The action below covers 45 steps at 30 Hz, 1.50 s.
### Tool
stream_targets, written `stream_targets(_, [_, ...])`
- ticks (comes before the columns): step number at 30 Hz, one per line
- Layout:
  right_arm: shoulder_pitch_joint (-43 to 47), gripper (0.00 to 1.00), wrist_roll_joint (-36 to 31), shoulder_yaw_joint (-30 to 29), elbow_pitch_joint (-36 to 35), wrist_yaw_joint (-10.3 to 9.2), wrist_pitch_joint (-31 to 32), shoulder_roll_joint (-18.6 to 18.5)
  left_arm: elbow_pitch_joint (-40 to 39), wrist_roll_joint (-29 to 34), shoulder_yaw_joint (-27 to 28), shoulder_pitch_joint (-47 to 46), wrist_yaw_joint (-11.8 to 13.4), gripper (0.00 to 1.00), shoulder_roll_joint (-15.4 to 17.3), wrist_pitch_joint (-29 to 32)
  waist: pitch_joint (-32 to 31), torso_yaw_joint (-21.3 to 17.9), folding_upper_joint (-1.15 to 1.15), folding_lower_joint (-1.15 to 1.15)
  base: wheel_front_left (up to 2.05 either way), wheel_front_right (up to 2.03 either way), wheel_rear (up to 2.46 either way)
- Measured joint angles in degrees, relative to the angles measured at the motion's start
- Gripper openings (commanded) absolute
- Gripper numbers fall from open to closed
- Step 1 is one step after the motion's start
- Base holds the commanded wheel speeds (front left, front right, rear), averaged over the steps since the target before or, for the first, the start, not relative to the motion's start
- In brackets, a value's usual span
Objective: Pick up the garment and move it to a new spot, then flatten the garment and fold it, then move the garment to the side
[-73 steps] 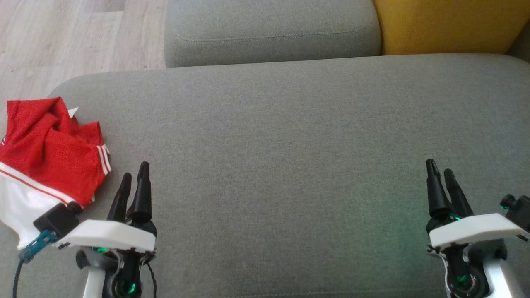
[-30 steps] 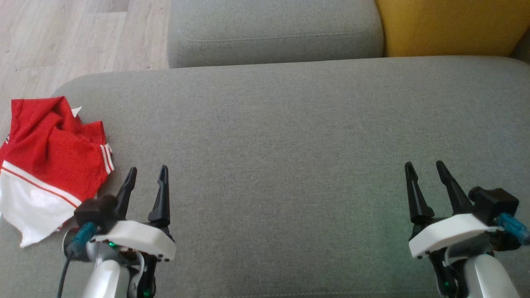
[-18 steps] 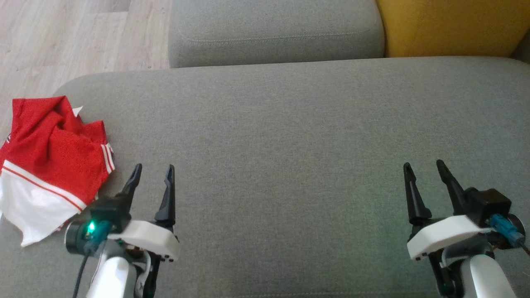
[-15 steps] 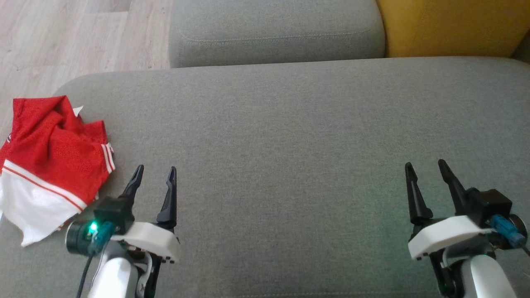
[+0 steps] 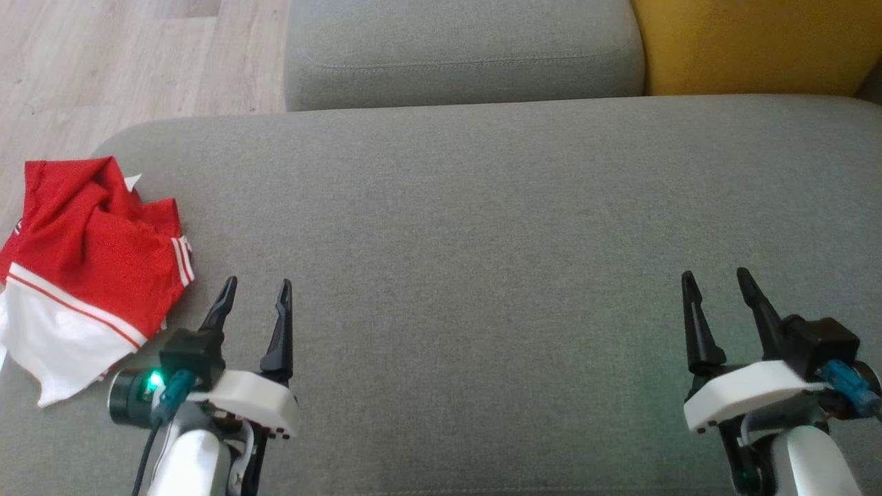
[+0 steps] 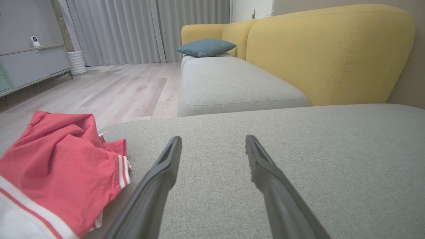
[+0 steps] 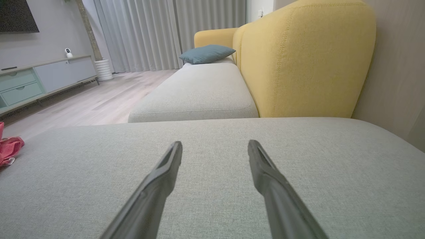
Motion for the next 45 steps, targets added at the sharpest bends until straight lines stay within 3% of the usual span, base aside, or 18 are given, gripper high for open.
stream_targets(11, [-0.01,1.00,0.99,1.10,-1.13,0.00,0.01,0.02,0.21,-0.58,-0.07,-1.80,0.87,1.00,0.34,-0.01,0.55,2.68,0.00,0.00,0.00,0.00,0.00])
stream_targets(33, [-0.29,1.00,0.99,3.99,-5.32,0.00,1.63,0.04,-0.55,-2.04,1.36,-3.34,2.10,1.00,2.20,-0.01,2.47,20.86,0.00,0.00,0.00,0.00,0.00])
stream_targets(45, [-1.26,1.00,0.69,4.21,-7.20,0.00,3.26,0.04,-1.36,-3.52,2.29,-3.78,2.44,1.00,2.37,-0.01,5.42,22.11,0.00,0.00,0.00,0.00,0.00])
